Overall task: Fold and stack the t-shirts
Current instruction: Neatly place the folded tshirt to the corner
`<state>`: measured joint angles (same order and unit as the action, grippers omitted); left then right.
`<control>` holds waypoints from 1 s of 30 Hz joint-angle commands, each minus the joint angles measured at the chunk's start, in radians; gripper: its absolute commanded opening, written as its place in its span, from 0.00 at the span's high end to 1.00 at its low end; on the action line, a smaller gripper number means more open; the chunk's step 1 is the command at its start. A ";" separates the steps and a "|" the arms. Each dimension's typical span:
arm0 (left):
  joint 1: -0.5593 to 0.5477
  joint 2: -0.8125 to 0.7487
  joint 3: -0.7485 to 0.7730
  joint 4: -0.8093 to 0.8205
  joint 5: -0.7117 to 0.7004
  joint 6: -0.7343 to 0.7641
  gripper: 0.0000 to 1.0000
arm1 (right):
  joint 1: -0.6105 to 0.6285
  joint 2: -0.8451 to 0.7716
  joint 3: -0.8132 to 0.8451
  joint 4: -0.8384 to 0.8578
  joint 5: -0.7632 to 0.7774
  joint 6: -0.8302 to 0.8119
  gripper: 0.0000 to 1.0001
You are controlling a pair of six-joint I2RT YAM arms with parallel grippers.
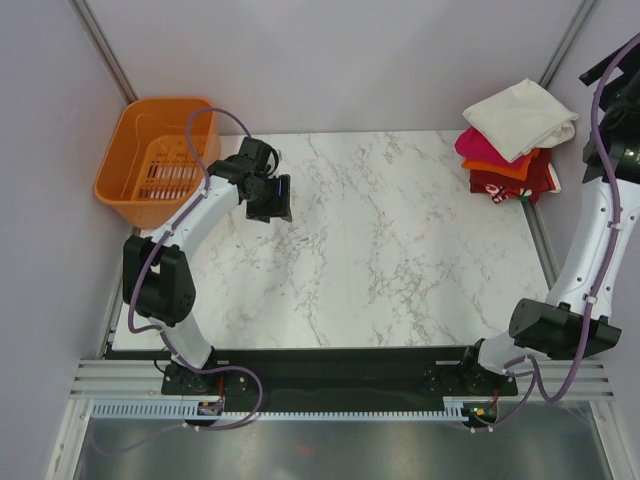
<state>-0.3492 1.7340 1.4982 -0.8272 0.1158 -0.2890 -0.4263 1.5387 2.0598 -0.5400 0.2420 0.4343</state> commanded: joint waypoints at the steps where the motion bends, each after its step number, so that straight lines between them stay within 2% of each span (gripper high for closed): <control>1: -0.002 -0.062 -0.009 0.030 0.019 -0.019 0.34 | 0.027 -0.093 -0.128 0.064 -0.026 0.023 0.02; 5: -0.002 -0.077 -0.010 0.030 0.019 -0.019 0.34 | 0.087 -0.195 -0.288 0.072 -0.043 0.027 0.02; 8: -0.002 -0.097 -0.018 0.030 0.019 -0.019 0.34 | 0.124 -0.293 -0.484 0.075 -0.061 0.024 0.02; 14: -0.002 -0.140 -0.035 0.030 0.019 -0.019 0.34 | 0.194 -0.439 -0.716 0.098 -0.190 0.012 0.02; 15: -0.002 -0.152 -0.039 0.031 0.021 -0.030 0.34 | 0.211 -0.462 -0.730 0.101 -0.196 0.003 0.02; 16: -0.002 -0.162 -0.047 0.104 0.016 -0.030 0.37 | 0.240 -0.472 -0.739 0.100 -0.193 -0.006 0.02; 23: -0.002 -0.284 -0.105 0.183 -0.065 -0.033 0.37 | 0.299 -0.523 -0.780 0.055 -0.133 -0.039 0.02; 27: -0.002 -0.456 -0.219 0.304 -0.102 -0.027 0.35 | 0.317 -0.603 -0.872 0.054 -0.080 -0.049 0.02; 30: -0.002 -0.502 -0.253 0.358 -0.111 -0.022 0.35 | 0.319 -0.621 -0.892 0.026 -0.052 -0.074 0.02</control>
<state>-0.3492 1.2945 1.2690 -0.5987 0.0463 -0.2985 -0.1116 0.9390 1.1828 -0.5014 0.1345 0.3946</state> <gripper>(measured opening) 0.653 0.979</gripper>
